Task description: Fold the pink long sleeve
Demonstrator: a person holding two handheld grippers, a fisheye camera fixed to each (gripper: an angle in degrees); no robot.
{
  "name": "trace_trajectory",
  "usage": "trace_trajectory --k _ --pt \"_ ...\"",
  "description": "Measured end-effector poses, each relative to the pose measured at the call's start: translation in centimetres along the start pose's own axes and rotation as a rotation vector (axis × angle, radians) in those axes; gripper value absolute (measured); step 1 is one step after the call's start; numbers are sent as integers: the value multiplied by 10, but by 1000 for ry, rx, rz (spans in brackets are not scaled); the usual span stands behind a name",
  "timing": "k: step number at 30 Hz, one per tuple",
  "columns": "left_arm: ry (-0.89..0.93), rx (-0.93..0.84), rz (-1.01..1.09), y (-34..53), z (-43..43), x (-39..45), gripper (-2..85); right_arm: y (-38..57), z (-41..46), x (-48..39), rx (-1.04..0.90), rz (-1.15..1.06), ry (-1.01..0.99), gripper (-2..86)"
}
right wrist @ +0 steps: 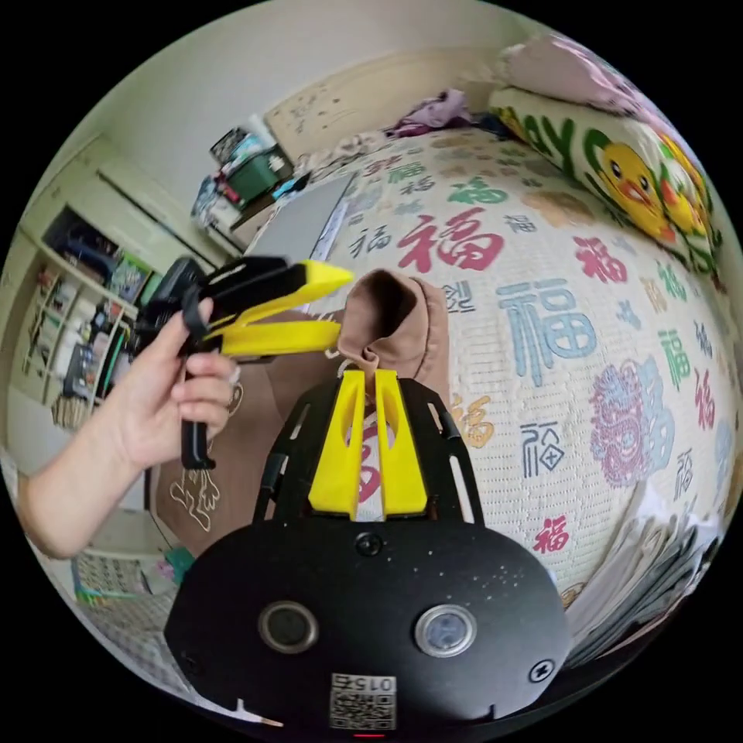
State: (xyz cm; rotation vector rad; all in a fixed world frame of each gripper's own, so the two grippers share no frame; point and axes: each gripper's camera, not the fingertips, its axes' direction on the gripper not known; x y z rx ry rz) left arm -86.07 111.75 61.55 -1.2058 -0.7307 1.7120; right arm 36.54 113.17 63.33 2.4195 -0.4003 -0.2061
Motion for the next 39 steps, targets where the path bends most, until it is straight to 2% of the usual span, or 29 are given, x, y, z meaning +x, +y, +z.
trace_trajectory --k 5,11,18,24,30,39 --pt "-80 -20 -49 24 -12 -33 120 29 26 -64 -73 -195 108 29" --pt "82 126 -182 83 -62 -105 28 52 32 -119 -86 -335 162 28" --pt "80 251 -194 184 -188 -148 16 78 31 -223 -103 -458 -35 31" --pt "-20 286 -273 280 -305 -210 14 113 72 -340 -205 -528 -174 30" --pt "-85 257 -341 344 -367 -289 15 152 134 -430 -358 -564 -169 15" --pt "-2 180 -325 375 -383 -352 14 179 179 -448 -530 -489 -100 -4"
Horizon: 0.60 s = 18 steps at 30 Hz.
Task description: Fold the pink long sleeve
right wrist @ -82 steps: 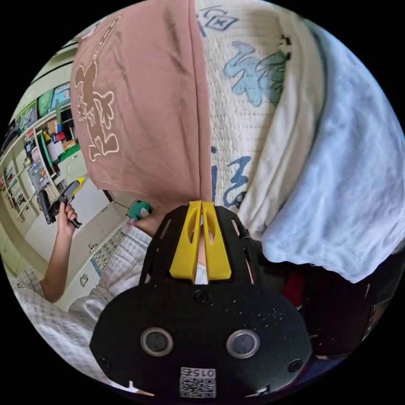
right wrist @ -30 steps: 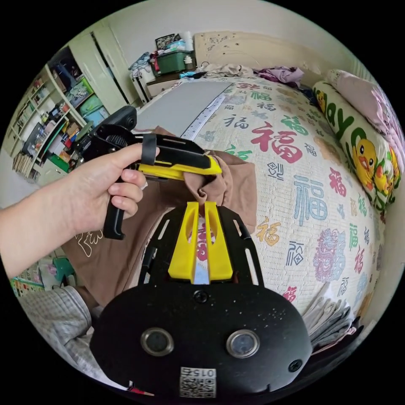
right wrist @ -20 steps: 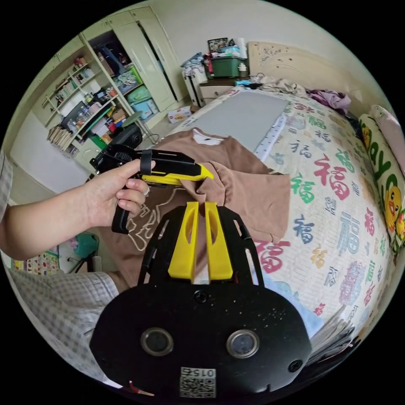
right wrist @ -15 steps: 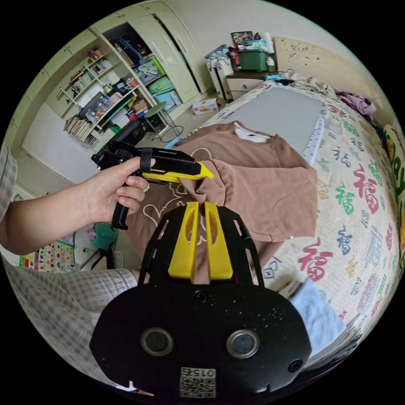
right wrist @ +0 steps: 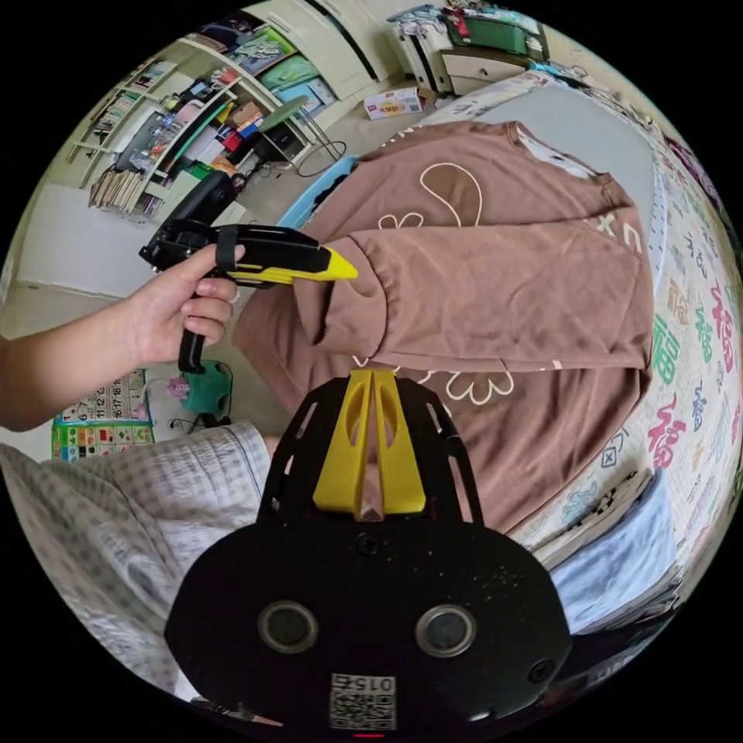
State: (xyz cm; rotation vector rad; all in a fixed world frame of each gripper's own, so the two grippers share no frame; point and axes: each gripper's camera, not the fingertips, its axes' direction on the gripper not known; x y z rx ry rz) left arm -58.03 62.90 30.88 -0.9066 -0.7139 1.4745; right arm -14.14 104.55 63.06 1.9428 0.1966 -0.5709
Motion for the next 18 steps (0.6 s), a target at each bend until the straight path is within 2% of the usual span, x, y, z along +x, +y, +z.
trace_trajectory --k 7,10,11,15,18 --pt "-97 -27 -73 5 0 -24 29 0 -1 50 2 212 -12 8" --pt "-118 -46 -114 1 -6 -31 55 5 -15 97 40 295 123 35" --pt "-175 -33 -120 -2 -15 -28 63 8 -22 122 62 345 175 46" --pt "-406 114 -50 -36 -45 18 84 7 -43 202 129 434 249 78" --pt "-380 152 77 -97 -24 65 94 -9 -41 233 121 369 313 91"
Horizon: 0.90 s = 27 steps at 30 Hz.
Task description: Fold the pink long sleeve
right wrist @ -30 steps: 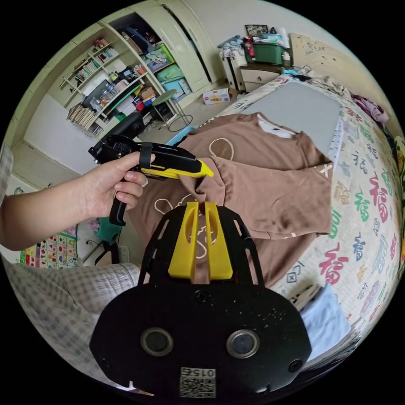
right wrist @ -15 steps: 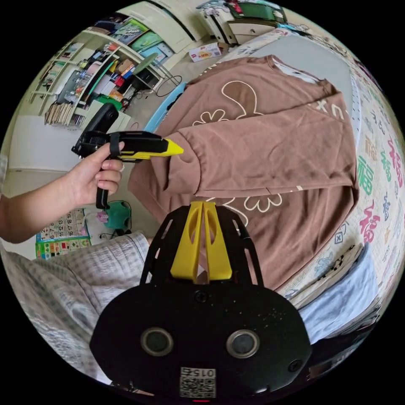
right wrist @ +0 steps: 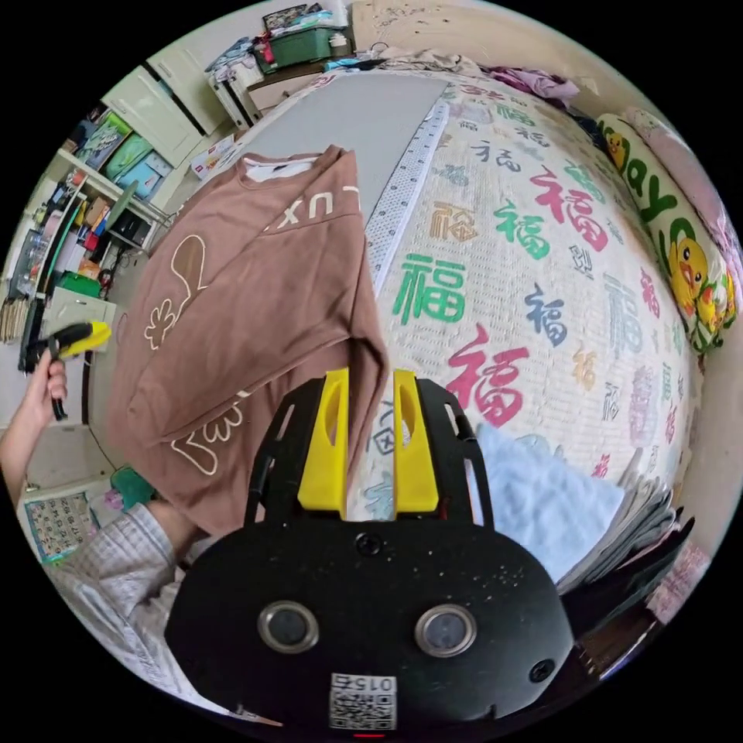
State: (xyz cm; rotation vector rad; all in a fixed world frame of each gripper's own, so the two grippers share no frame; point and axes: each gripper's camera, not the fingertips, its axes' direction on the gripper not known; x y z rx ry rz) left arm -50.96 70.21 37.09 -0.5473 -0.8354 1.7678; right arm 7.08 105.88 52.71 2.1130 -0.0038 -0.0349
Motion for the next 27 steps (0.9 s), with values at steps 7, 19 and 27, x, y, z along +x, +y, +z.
trace_trajectory --k 7,19,27 --pt "131 -11 189 -172 117 138 114 -34 42 7 -11 -198 -4 94" --pt "86 -202 169 -300 276 264 11 -60 75 71 29 31 -204 3" --pt "58 -227 282 -329 303 297 31 -71 101 118 22 172 -274 20"
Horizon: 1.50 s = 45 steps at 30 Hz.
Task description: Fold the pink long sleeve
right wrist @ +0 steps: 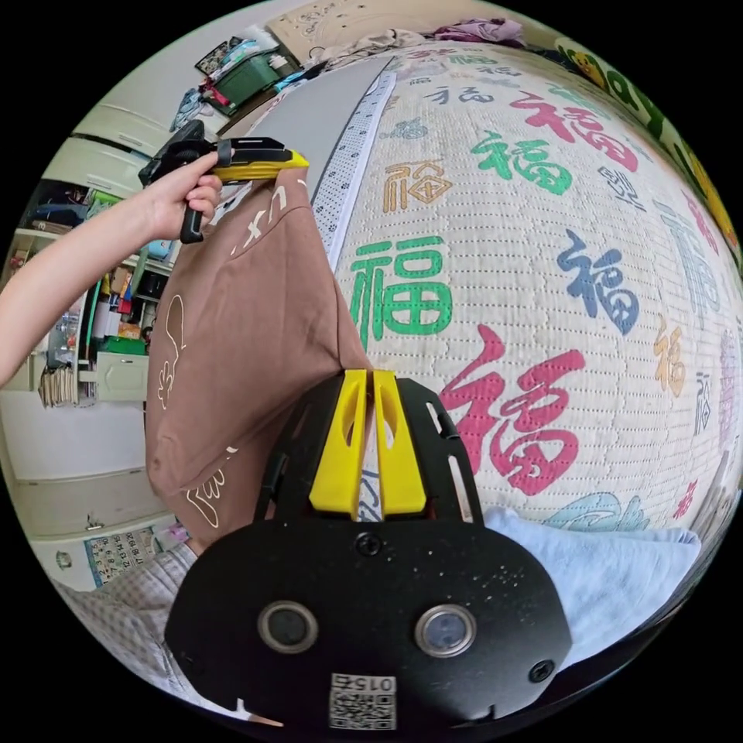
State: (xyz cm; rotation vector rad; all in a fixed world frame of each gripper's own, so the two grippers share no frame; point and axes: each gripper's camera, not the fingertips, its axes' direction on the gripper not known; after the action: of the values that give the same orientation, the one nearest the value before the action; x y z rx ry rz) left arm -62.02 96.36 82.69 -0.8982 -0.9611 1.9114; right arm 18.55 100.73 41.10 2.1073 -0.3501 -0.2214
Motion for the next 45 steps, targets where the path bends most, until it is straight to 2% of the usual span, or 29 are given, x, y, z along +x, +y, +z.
trace_trajectory --k 4,8,12,18,25,29,39,45 --pt "-4 100 41 26 -33 -1 51 1 -8 14 1 72 -29 51" --pt "-110 75 85 100 -74 -6 66 21 -29 26 36 122 -91 44" --pt "-239 -11 -66 208 -82 -45 76 35 -18 -3 -55 95 -254 49" --pt "-161 -39 -314 319 -52 -94 74 56 36 -78 -238 115 -439 71" --pt "-198 -61 -239 322 -2 -94 23 55 93 -126 -342 192 -493 65" --pt "-236 -95 -161 306 18 -90 -1 44 125 -140 -390 262 -468 21" --pt "-410 -132 -74 285 81 -91 0 28 158 -198 -462 35 -168 -3" --pt "-479 -149 66 279 125 -92 0 26 178 -226 -456 -55 -102 2"
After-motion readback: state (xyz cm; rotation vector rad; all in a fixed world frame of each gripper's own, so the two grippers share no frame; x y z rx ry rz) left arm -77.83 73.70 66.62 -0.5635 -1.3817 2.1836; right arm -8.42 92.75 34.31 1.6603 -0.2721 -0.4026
